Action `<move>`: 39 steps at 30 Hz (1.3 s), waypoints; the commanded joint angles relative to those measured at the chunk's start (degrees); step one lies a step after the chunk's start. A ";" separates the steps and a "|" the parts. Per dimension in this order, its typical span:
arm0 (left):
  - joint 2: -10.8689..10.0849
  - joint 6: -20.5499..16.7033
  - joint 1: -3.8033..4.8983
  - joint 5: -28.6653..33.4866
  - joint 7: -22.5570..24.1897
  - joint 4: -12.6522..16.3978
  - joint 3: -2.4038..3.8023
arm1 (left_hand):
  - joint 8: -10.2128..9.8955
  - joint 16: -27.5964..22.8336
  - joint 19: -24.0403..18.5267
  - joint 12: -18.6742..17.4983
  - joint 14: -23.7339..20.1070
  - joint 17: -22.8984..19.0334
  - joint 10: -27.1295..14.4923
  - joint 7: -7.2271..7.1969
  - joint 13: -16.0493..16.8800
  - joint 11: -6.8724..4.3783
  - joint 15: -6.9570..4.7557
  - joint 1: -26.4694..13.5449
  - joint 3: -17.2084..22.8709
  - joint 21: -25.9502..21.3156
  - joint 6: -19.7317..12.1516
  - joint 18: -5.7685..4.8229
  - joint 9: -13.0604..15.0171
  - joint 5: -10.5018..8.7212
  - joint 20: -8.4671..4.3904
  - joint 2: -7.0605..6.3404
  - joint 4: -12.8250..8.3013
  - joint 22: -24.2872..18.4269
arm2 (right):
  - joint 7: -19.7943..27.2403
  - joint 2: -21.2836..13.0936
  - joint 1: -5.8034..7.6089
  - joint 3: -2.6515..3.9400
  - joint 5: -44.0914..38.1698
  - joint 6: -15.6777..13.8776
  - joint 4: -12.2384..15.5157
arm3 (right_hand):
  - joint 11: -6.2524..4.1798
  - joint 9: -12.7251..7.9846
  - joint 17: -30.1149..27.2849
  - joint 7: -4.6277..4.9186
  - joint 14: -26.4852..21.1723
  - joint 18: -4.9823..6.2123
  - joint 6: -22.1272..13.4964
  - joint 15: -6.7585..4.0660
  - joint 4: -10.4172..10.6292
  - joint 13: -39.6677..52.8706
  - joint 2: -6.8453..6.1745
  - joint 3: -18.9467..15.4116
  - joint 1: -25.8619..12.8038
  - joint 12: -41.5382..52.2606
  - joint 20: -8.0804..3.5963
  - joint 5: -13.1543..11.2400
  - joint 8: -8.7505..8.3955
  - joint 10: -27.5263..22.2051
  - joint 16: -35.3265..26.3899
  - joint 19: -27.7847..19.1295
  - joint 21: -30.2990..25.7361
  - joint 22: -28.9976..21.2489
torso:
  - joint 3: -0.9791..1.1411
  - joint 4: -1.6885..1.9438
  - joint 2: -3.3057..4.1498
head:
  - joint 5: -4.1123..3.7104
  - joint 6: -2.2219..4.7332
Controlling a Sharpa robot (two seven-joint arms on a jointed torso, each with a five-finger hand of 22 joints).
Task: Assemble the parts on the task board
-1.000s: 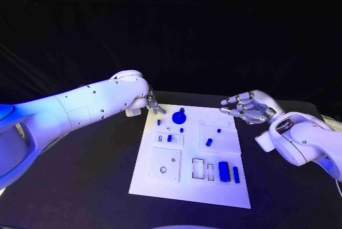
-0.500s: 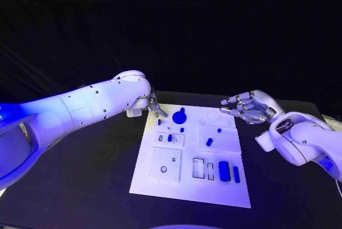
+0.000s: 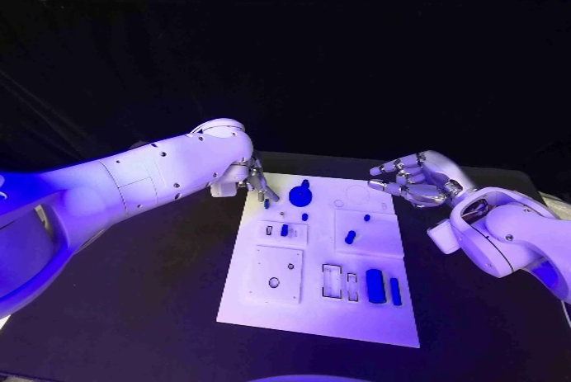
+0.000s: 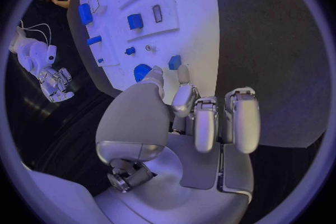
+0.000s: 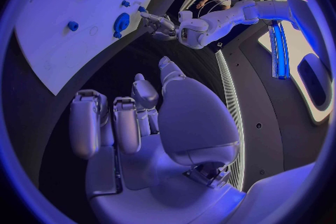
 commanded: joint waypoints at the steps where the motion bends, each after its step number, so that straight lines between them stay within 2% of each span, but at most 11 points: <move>1: 0.19 2.05 -0.09 0.48 -0.38 0.05 -0.01 | 0.23 0.18 3.77 0.24 5.94 15.05 0.29 -0.08 0.08 -0.01 -0.42 0.29 -0.17 0.27 0.48 -0.45 0.07 -0.08 -0.33 0.23 -0.15 10.27 | 0.09 0.06 -0.07 0.00 -0.32 0.80 0.01 | -0.19 -0.08 10.94 -0.09 5.03 0.67 0.39 -0.21 -0.13 0.01 0.13 -0.35 -0.50 0.08 0.12 0.26 0.20 0.00 -0.18 -0.29 -0.31 -0.08 | -0.03 -0.02 0.02 | -0.03 -0.02; 11: 0.27 1.64 -0.28 2.32 -0.61 0.31 -0.02 | 0.57 0.18 3.70 0.13 5.94 15.05 0.28 -0.17 -0.04 -0.10 -0.53 2.33 0.40 0.16 0.20 -0.41 0.31 0.01 -0.48 1.40 -0.32 10.19 | 0.11 0.08 -0.11 0.00 -0.32 0.81 0.01 | -0.19 -0.07 10.94 -0.10 5.03 0.67 0.40 -0.21 -0.13 0.03 0.16 -0.36 -0.48 0.11 0.12 0.27 0.20 0.02 -0.19 -0.29 -0.32 -0.09 | -0.02 -0.03 0.03 | 0.04 -0.09; 17: 0.47 1.04 -0.38 2.67 -0.78 0.14 -0.03 | 0.67 0.18 3.59 -0.17 5.94 15.05 0.08 -0.36 -0.31 -0.30 -0.70 6.44 2.84 0.01 -0.55 -0.36 0.45 0.20 -0.63 3.19 -1.27 10.07 | 0.08 0.10 -0.12 0.00 -0.32 0.86 0.01 | -0.19 -0.07 10.94 -0.10 5.03 0.67 0.40 -0.21 -0.13 0.03 0.16 -0.36 -0.48 0.11 0.12 0.27 0.20 0.02 -0.19 -0.29 -0.32 -0.09 | -0.01 -0.02 0.03 | 0.04 -0.12; 29: 0.66 0.87 -0.58 2.75 -0.94 -0.19 -0.04 | 0.72 0.18 3.56 -0.42 5.94 15.05 -0.08 -0.40 -0.52 -0.35 -0.75 9.01 5.30 -0.05 -1.03 -0.35 0.48 0.26 -0.71 3.31 -1.62 10.07 | 0.05 0.11 -0.13 0.00 -0.33 0.94 0.01 | -0.19 -0.07 10.94 -0.10 5.03 0.67 0.40 -0.21 -0.13 0.03 0.16 -0.36 -0.48 0.11 0.12 0.27 0.20 0.02 -0.19 -0.29 -0.32 -0.09 | -0.01 -0.02 0.01 | 0.02 -0.28; 31: 0.67 0.80 -0.59 2.75 -0.91 -0.21 -0.05 | 0.65 0.18 3.53 -0.50 5.94 15.05 -0.14 -0.54 -0.56 -0.47 -0.86 10.75 7.06 -0.10 -1.34 -0.33 0.44 0.43 -0.78 3.71 -2.30 10.04 | 0.04 0.11 -0.13 0.00 -0.33 0.95 0.00 | -0.19 -0.07 10.94 -0.10 5.03 0.67 0.40 -0.21 -0.13 0.03 0.16 -0.36 -0.48 0.11 0.12 0.27 0.20 0.02 -0.19 -0.29 -0.32 -0.09 | -0.03 -0.01 0.02 | 0.01 -0.30; 34: 0.64 0.44 -0.60 2.75 -0.74 -0.24 -0.05 | 0.27 0.18 3.44 -0.95 5.94 15.05 -0.51 -0.35 -0.79 -0.46 -1.05 15.44 12.98 -0.25 -2.43 -0.28 0.31 0.83 -1.05 4.46 -4.81 9.92 | 0.04 0.12 -0.14 0.00 -0.33 0.97 0.00 | -0.19 -0.07 10.94 -0.10 5.03 0.67 0.40 -0.21 -0.13 0.03 0.16 -0.36 -0.48 0.11 0.12 0.27 0.20 0.02 -0.19 -0.29 -0.32 -0.09 | -0.02 -0.03 0.03 | 0.02 -0.29; 35: 0.61 0.31 -0.60 2.76 -0.64 -0.25 -0.05 | 0.26 0.18 3.43 -1.07 5.94 15.05 -0.57 -0.21 -0.87 -0.36 -0.97 15.99 14.49 -0.28 -2.60 -0.28 0.33 0.89 -1.04 4.25 -5.18 9.89 | 0.04 0.12 -0.14 0.00 -0.33 0.97 0.00 | -0.19 -0.07 10.94 -0.10 5.03 0.67 0.40 -0.21 -0.13 0.03 0.16 -0.36 -0.48 0.11 0.12 0.27 0.20 0.02 -0.19 -0.29 -0.32 -0.09 | 0.00 -0.04 0.03 | 0.04 -0.32; 36: 0.58 0.11 -0.61 2.78 -0.52 -0.25 -0.05 | 0.45 0.18 3.40 -1.32 5.94 15.05 -0.63 0.28 -1.06 -0.14 -0.67 15.91 17.90 -0.34 -2.72 -0.27 0.46 0.84 -0.94 3.23 -5.31 9.86 | 0.04 0.12 -0.14 0.00 -0.33 0.98 0.00 | -0.19 -0.07 10.94 -0.10 5.03 0.67 0.40 -0.21 -0.13 0.03 0.16 -0.36 -0.48 0.11 0.12 0.27 0.20 0.02 -0.19 -0.29 -0.32 -0.09 | -0.01 -0.04 0.02 | 0.03 -0.32; 37: 0.55 -0.10 -0.61 2.86 -0.39 -0.26 -0.05 | 1.03 0.18 3.38 -1.48 5.94 15.05 -0.45 0.65 -1.23 0.07 -0.15 14.66 24.07 -0.40 -2.58 -0.23 0.80 0.87 -0.75 1.54 -5.05 9.85 | 0.03 0.11 -0.14 0.00 -0.33 0.99 0.00 | -0.19 -0.07 10.94 -0.10 5.03 0.67 0.40 -0.21 -0.13 0.03 0.16 -0.36 -0.48 0.11 0.12 0.27 0.20 0.02 -0.19 -0.29 -0.32 -0.09 | 0.00 -0.05 0.03 | 0.01 -0.29; 38: 0.51 -0.32 -0.61 3.03 -0.25 -0.28 -0.05 | 1.12 0.18 3.39 -1.45 5.94 15.05 -0.39 0.37 -1.23 -0.03 -0.33 14.31 25.45 -0.39 -2.88 -0.27 0.92 0.78 -0.47 0.22 -5.50 9.89 | 0.02 0.11 -0.14 0.00 -0.33 1.00 0.00 | -0.19 -0.07 10.94 -0.10 5.03 0.67 0.40 -0.21 -0.13 0.03 0.16 -0.36 -0.48 0.11 0.12 0.27 0.20 0.02 -0.19 -0.29 -0.32 -0.09 | -0.01 -0.04 0.03 | -0.01 -0.29; 39: 0.48 -0.51 -0.61 3.26 -0.12 -0.29 -0.05 | 1.62 0.18 3.38 -1.42 5.94 15.05 -0.25 0.39 -1.26 -0.28 -0.43 12.64 29.28 -0.44 -3.11 -0.31 1.31 0.58 -0.13 -1.86 -5.88 9.89 | 0.02 0.11 -0.15 0.00 -0.33 1.01 0.00 | -0.19 -0.07 10.94 -0.10 5.03 0.67 0.40 -0.21 -0.13 0.03 0.16 -0.36 -0.48 0.11 0.12 0.27 0.20 0.02 -0.19 -0.29 -0.32 -0.09 | -0.01 -0.04 0.03 | -0.01 -0.29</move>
